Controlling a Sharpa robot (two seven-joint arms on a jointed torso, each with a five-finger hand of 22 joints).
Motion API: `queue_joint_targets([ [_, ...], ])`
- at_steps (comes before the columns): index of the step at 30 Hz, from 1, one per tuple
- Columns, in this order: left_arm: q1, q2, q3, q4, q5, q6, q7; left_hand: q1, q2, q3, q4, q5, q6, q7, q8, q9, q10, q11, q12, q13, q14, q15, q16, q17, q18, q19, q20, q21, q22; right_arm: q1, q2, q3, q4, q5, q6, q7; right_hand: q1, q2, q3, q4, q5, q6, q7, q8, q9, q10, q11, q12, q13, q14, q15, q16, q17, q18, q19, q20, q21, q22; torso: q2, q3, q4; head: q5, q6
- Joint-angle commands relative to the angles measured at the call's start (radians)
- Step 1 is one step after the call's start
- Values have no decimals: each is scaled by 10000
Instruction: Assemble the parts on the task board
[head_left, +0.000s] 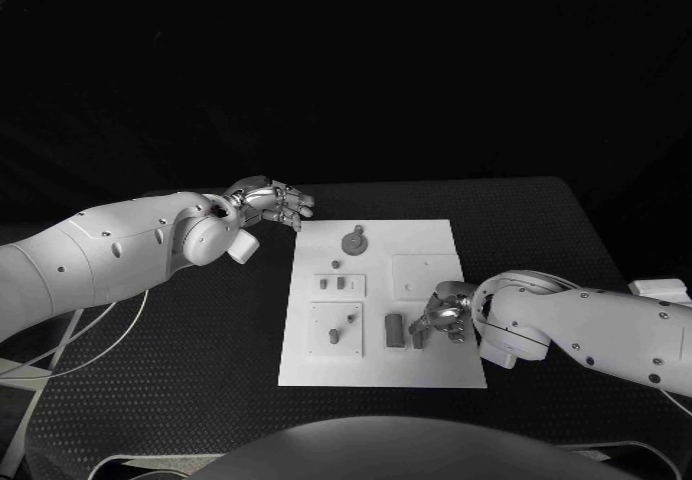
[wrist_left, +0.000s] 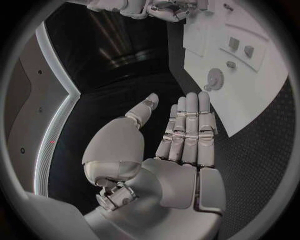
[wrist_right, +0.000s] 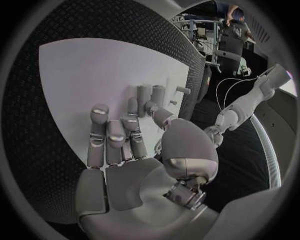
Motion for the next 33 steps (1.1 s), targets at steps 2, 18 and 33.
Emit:
queue_joint_targets([
  [2, 11, 10, 5, 20, -8, 44, 92, -23, -88, -9, 65, -6, -86, 17, 35, -14, -94, 9, -29, -13, 28, 73, -33, 13, 173, -3, 10, -53, 13, -69, 71, -14, -25, -107, 187, 128, 123, 50, 1220, -1139, 25, -142, 233, -5, -24, 184, -107, 24, 11, 6, -39, 45, -6, 210, 34, -32, 55, 165, 1, 3, -2, -3, 2],
  [18, 10, 25, 5, 15, -9, 59, 89, -31, -80, -10, 74, -5, -89, 18, 37, -16, -97, 11, -30, -13, 28, 74, -39, 19, 172, -3, 12, -55, 15, -120, 174, -13, -183, -153, 168, 203, 113, 49, 1220, -1139, 24, -146, 235, -10, -26, 184, -106, 20, 15, -3, -40, 40, -19, 210, 32, -32, 55, 164, 7, 0, 4, -11, 2],
  [33, 10, 39, 5, 1, -9, 76, 93, -32, -80, -10, 77, -5, -92, 18, 40, -18, -99, 11, -30, -14, 27, 75, -45, 26, 173, -4, 12, -59, 18, -126, 243, -13, -278, -168, 79, 246, 107, 51, 1222, -1139, 24, -150, 236, -14, -27, 183, -104, 14, 19, -4, -41, 35, -19, 210, 31, -32, 54, 162, 0, -7, 7, -13, 2],
])
